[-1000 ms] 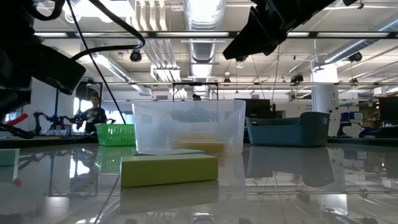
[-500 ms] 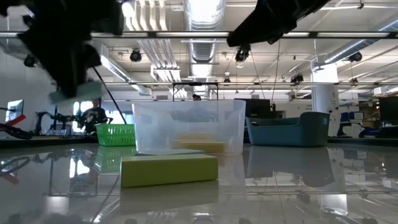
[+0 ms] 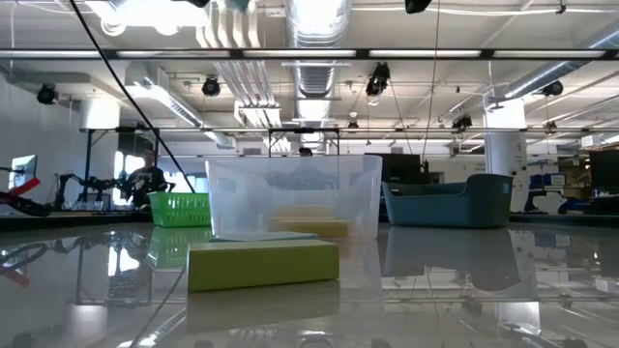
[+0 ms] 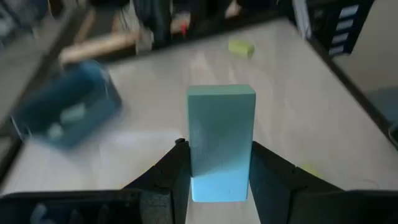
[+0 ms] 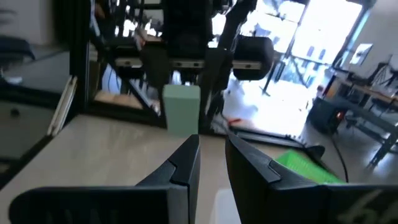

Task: Sort & place blocks by color
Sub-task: Put the blue block into the blue bin

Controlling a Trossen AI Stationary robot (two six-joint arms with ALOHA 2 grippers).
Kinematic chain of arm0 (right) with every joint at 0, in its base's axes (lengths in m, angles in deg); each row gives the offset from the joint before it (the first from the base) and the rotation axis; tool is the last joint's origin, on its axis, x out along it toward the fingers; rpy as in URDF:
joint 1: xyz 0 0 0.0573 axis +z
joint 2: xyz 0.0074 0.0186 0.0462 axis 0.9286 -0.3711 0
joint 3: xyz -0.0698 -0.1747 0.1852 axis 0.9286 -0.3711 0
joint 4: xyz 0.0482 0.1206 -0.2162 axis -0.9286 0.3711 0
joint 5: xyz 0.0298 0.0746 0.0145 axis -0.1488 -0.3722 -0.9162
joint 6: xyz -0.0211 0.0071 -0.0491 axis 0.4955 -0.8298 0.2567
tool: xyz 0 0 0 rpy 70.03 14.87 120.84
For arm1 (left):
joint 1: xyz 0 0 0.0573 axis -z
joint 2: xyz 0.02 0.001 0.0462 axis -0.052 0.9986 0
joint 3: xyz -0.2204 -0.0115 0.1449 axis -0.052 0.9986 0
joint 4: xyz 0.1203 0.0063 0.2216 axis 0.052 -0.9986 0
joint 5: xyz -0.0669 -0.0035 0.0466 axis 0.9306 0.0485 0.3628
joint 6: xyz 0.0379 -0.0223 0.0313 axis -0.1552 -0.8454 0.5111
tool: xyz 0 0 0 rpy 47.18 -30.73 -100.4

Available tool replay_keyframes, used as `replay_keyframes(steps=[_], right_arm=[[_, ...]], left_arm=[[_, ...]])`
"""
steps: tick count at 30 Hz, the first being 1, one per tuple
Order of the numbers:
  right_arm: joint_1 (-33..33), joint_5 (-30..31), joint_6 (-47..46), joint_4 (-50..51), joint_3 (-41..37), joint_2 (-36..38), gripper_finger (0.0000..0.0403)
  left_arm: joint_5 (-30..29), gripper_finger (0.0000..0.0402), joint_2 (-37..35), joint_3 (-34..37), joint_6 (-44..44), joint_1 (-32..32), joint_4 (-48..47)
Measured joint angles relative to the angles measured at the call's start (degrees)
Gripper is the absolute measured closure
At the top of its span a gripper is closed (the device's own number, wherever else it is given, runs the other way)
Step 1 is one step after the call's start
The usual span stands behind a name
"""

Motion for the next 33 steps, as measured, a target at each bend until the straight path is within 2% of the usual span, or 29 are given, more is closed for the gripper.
replay_keyframes(steps=[6, 8, 11, 22, 28, 33], right_arm=[[-0.2, -0.6, 0.6, -2.0, 0.0, 0.0, 0.0337], [-0.2, -3.2, 0.6, -2.2, 0.4, 0.0, 0.0332], [-0.2, -6.3, 0.0, -2.4, 0.9, 0.0, 0.0310], [-0.5, -6.0, 2.1, -6.3, 1.3, -0.1, 0.0185], [-0.9, -6.5, 2.4, -6.2, 1.3, -0.1, 0.0159], [-0.9, -6.5, 3.0, -6.1, 1.3, -0.1, 0.0159]], left_arm=[[-0.5, 0.0289, 2.5, 0.1, 6.0, 0.0, 7.1], [-1.3, 0.0289, 3.4, 0.1, 6.8, 0.0, 8.1], [-1.4, 0.0289, 4.6, 0.1, 7.2, -0.1, 10.8], [-3.3, 0.0289, 8.9, 0.1, 10.7, -1.2, 24.9], [-3.1, 0.0289, 12.4, 0.1, 13.7, -1.7, 33.9], [-2.9, 0.0289, 13.8, -0.1, 14.2, -2.5, 36.1]])
